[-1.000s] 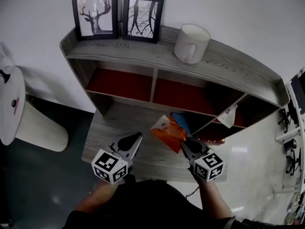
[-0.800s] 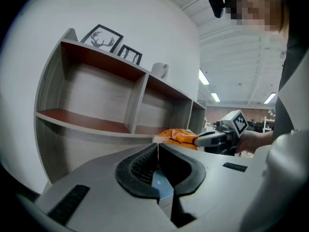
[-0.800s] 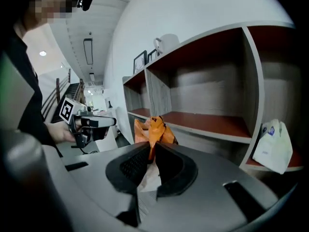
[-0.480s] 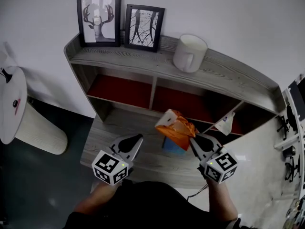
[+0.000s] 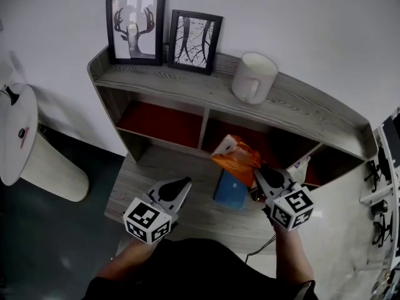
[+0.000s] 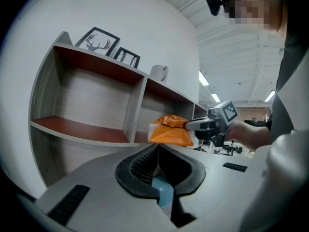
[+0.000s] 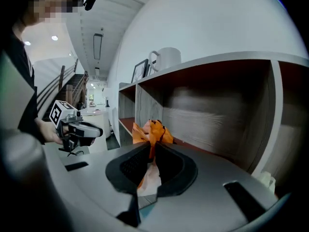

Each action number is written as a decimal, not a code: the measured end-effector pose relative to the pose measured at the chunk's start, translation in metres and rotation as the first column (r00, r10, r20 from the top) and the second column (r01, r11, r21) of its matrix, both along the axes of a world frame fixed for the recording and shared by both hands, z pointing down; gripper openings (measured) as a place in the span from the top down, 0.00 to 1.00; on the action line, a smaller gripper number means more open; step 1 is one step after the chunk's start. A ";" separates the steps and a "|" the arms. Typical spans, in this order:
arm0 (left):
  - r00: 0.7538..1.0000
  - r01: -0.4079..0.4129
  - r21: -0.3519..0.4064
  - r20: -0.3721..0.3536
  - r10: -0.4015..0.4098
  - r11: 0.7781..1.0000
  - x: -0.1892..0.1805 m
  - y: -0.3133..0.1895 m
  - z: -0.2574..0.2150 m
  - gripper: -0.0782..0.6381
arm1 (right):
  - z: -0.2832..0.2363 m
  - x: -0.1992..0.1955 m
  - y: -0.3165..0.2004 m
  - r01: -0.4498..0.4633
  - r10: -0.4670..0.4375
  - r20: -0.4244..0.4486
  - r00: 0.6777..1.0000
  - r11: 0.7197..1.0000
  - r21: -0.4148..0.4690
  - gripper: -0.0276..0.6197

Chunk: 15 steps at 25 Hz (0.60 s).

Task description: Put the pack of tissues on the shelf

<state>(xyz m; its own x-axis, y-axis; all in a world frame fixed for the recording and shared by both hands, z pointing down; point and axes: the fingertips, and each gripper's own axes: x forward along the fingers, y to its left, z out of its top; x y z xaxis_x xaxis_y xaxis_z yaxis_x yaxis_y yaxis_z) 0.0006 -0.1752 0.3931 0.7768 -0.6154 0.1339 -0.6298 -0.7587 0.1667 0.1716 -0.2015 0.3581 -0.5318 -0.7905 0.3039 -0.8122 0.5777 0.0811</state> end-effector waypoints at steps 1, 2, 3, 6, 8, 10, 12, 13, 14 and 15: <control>1.000 0.000 0.000 -0.001 0.000 1.000 0.000 -0.001 0.000 0.87 | 0.001 0.001 -0.004 -0.003 0.003 -0.003 1.000 1.000 -0.002 0.91; 1.000 0.001 0.000 -0.002 -0.001 1.000 0.001 -0.003 0.000 0.87 | 0.002 0.002 -0.008 -0.006 0.006 -0.006 1.000 1.000 -0.004 0.91; 1.000 0.001 -0.001 -0.003 -0.001 1.000 0.001 -0.004 0.000 0.87 | 0.003 0.003 -0.013 -0.008 0.008 -0.010 1.000 1.000 -0.005 0.91; 1.000 0.003 -0.008 -0.004 -0.003 1.000 0.004 -0.010 0.002 0.87 | 0.004 0.007 -0.026 -0.017 0.017 -0.020 1.000 1.000 -0.004 0.91; 1.000 0.003 -0.012 -0.005 -0.003 1.000 0.005 -0.013 0.003 0.87 | 0.005 0.010 -0.035 -0.027 0.027 -0.030 0.999 1.000 -0.001 0.91; 1.000 0.004 -0.015 -0.007 -0.004 1.000 0.007 -0.016 0.005 0.87 | 0.006 0.013 -0.043 -0.039 0.039 -0.043 0.998 0.999 0.003 0.91; 1.000 0.005 -0.018 -0.007 -0.005 1.000 0.008 -0.019 0.006 0.87 | 0.007 0.016 -0.051 -0.052 0.052 -0.059 0.997 0.999 0.007 0.91; 1.000 0.006 -0.020 -0.006 -0.006 1.000 0.008 -0.020 0.006 0.87 | 0.008 0.017 -0.056 -0.057 0.057 -0.066 0.996 0.998 0.008 0.91; 1.000 0.007 -0.021 -0.006 -0.007 1.000 0.009 -0.021 0.007 0.87 | 0.009 0.017 -0.060 -0.059 0.059 -0.072 0.996 0.998 0.008 0.91; 1.000 0.007 -0.022 -0.006 -0.007 1.000 0.009 -0.022 0.007 0.87 | 0.009 0.017 -0.064 -0.059 0.060 -0.080 0.995 0.998 0.008 0.91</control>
